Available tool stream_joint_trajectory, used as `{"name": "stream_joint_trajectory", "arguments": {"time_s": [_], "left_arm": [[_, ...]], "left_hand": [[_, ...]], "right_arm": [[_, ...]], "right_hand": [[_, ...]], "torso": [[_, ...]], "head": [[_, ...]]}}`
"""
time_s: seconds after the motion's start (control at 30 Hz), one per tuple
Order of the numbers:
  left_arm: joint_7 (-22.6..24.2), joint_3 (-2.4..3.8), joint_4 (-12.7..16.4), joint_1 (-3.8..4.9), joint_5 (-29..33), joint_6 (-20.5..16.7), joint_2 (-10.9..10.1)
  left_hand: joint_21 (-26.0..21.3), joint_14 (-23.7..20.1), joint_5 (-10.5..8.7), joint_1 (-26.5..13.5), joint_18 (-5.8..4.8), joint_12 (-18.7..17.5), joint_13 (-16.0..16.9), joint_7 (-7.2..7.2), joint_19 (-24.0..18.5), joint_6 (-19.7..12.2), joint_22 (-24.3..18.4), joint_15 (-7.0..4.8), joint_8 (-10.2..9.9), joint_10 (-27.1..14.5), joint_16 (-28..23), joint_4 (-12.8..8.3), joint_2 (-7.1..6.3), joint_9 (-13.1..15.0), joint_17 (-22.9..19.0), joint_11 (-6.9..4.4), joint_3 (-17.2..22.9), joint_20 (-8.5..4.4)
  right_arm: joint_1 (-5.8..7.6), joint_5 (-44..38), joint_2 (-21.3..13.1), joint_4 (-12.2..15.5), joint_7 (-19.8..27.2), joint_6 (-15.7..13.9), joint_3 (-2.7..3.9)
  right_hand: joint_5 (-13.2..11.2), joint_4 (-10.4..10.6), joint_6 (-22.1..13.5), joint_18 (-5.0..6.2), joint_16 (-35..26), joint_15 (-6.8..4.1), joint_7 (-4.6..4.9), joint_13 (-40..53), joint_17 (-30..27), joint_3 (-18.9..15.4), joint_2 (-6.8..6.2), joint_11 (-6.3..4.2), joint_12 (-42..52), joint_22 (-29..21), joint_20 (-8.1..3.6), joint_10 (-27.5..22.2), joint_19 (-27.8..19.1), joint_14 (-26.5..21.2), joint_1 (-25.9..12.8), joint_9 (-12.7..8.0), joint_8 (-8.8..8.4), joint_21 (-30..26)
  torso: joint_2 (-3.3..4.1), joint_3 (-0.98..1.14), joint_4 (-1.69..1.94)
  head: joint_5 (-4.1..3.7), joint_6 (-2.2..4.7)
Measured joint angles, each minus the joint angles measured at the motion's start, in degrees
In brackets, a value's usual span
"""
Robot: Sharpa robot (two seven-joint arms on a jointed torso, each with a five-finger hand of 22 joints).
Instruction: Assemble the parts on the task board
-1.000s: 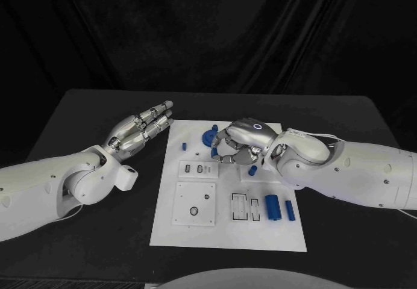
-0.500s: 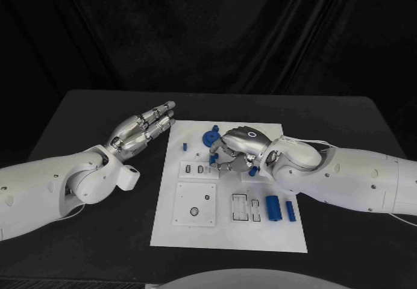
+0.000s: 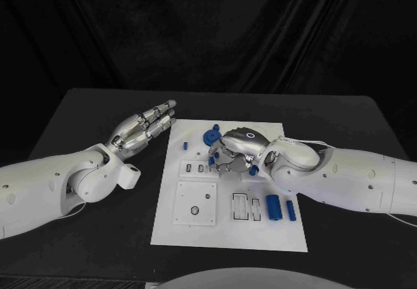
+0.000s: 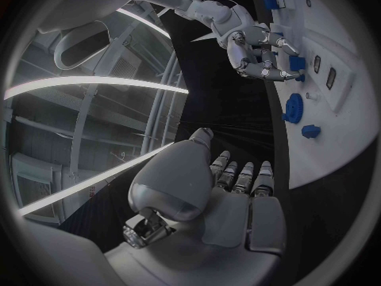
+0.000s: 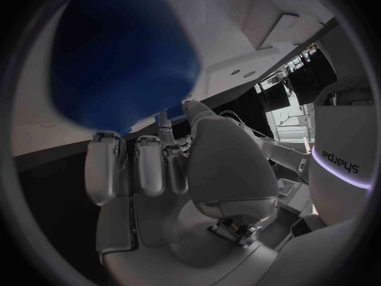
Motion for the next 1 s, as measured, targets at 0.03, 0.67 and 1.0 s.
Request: {"name": "stream_joint_trajectory", "arguments": {"time_s": [0.03,0.67,1.0], "left_arm": [[0.0,0.0,0.0,0.0,0.0,0.01,0.0],[0.0,0.0,-0.27,-0.02,0.0,0.18,0.05],[0.0,0.0,-0.34,-0.04,0.0,0.28,0.15]], "left_hand": [[0.0,0.0,0.0,0.0,0.0,0.0,-0.01,0.0,0.0,0.0,-0.01,0.0,0.0,0.0,0.0,0.0,0.0,0.0,0.0,0.0,0.0,0.0],[0.0,0.0,0.0,0.0,0.0,0.0,0.01,0.0,0.0,0.0,-0.04,0.0,0.0,-0.01,0.0,0.17,0.0,-0.01,0.01,0.41,0.16,0.0],[0.0,0.0,0.0,0.0,0.0,0.0,0.02,0.0,0.0,0.0,-0.03,0.0,0.0,-0.01,0.0,0.17,0.0,-0.01,0.03,0.41,0.16,0.0]], "right_arm": [[0.0,0.0,0.02,-0.02,-0.01,0.04,0.0],[-0.05,-0.84,-0.76,0.41,-0.76,0.31,0.0],[-0.06,-1.35,-0.96,0.68,-1.01,0.51,0.04]], "right_hand": [[-0.04,0.0,-0.1,0.0,0.0,0.0,0.1,0.0,0.0,0.0,0.0,0.0,0.0,0.0,0.13,0.0,0.13,0.0,0.0,0.02,0.0,0.0],[2.72,-1.52,-0.82,0.0,0.0,0.0,0.81,-0.01,0.0,1.18,-0.01,0.0,0.0,0.04,0.34,0.0,-0.08,0.0,0.0,-0.01,-0.34,-0.4],[3.18,-1.75,-0.92,0.0,-0.01,0.0,0.91,-0.02,0.0,1.41,-0.24,0.0,0.0,0.04,0.34,0.0,-0.08,0.0,-0.23,-0.07,-0.5,-0.42]], "torso": [[0.0,-0.01,0.01],[0.01,0.0,-0.03],[0.0,0.0,-0.04]], "head": [[0.03,0.0],[0.13,0.04],[-0.01,0.05]]}}
